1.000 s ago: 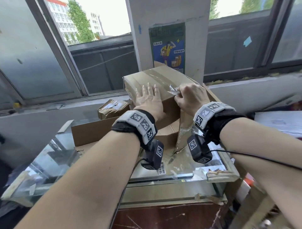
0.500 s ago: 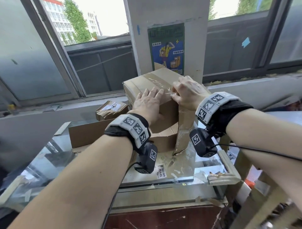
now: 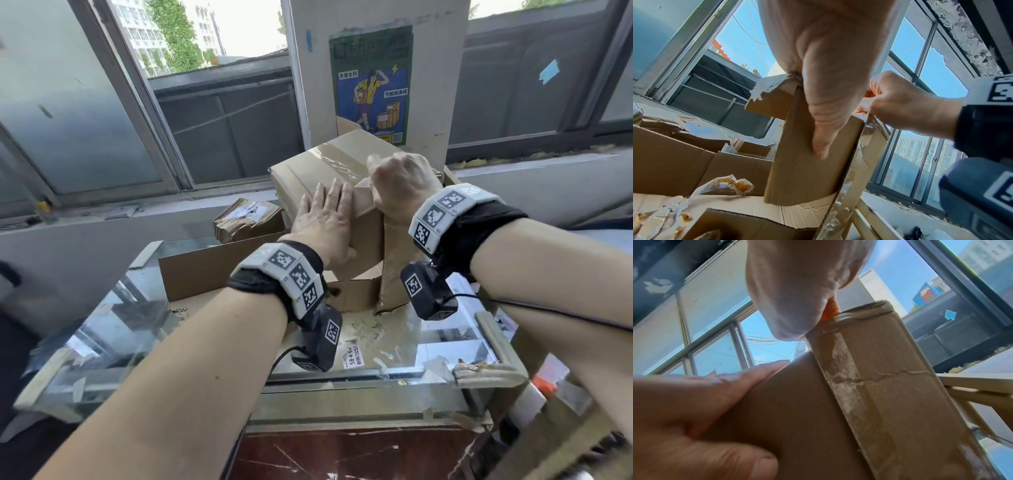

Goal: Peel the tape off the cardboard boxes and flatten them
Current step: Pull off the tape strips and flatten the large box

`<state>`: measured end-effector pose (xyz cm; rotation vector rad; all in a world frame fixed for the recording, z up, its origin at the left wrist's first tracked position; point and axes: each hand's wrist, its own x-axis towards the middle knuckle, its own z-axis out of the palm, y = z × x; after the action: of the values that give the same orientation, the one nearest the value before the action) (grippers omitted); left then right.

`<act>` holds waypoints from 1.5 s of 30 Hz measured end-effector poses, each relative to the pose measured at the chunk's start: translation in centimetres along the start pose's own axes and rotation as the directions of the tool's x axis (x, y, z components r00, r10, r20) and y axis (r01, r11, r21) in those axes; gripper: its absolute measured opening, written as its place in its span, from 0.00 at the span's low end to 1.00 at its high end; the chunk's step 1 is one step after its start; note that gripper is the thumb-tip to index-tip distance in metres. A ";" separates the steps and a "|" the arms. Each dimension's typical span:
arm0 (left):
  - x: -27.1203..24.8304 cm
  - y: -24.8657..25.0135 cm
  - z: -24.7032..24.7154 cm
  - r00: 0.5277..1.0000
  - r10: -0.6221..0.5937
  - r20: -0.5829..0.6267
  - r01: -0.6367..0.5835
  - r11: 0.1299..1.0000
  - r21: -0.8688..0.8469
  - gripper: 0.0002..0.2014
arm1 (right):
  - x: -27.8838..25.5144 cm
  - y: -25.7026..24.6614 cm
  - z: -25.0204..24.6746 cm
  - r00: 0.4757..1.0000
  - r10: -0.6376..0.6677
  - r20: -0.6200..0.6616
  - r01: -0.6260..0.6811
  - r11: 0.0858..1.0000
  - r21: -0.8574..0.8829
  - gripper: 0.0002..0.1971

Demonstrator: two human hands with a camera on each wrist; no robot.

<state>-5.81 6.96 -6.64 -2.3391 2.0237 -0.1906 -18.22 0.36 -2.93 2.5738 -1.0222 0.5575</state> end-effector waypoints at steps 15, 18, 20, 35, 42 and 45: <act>-0.3 -1.2 0.0 1.000 0.022 -0.015 -0.022 1.000 -0.018 0.48 | 2.2 0.1 0.4 0.960 0.068 0.273 -0.155 0.938 0.309 0.21; -0.4 -1.2 0.0 0.999 0.029 -0.020 -0.029 1.000 -0.003 0.48 | 2.1 0.0 0.3 0.956 0.104 0.276 -0.178 0.949 0.259 0.24; -0.3 -1.0 -0.1 1.000 0.029 -0.011 -0.029 1.000 0.007 0.48 | 1.7 0.0 0.5 0.973 0.140 0.182 -0.186 0.947 0.263 0.19; 0.2 -0.1 -0.2 0.998 0.045 0.045 -0.047 0.998 0.038 0.61 | 1.5 0.8 0.9 0.987 0.161 -0.019 -0.154 0.966 0.207 0.12; 0.0 -0.1 -0.3 0.998 0.057 0.035 -0.057 0.998 -0.016 0.61 | 1.6 0.3 1.4 0.891 0.441 -0.111 -0.352 0.824 0.445 0.11; 0.1 0.3 -0.6 0.999 0.046 0.022 -0.046 0.999 -0.010 0.60 | 1.9 0.4 0.5 0.918 0.395 0.043 -0.320 0.671 0.669 0.14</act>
<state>-6.13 6.88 -6.11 -2.2873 2.0703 -0.1523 -17.14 -1.26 -2.45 2.8711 -1.5305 1.3810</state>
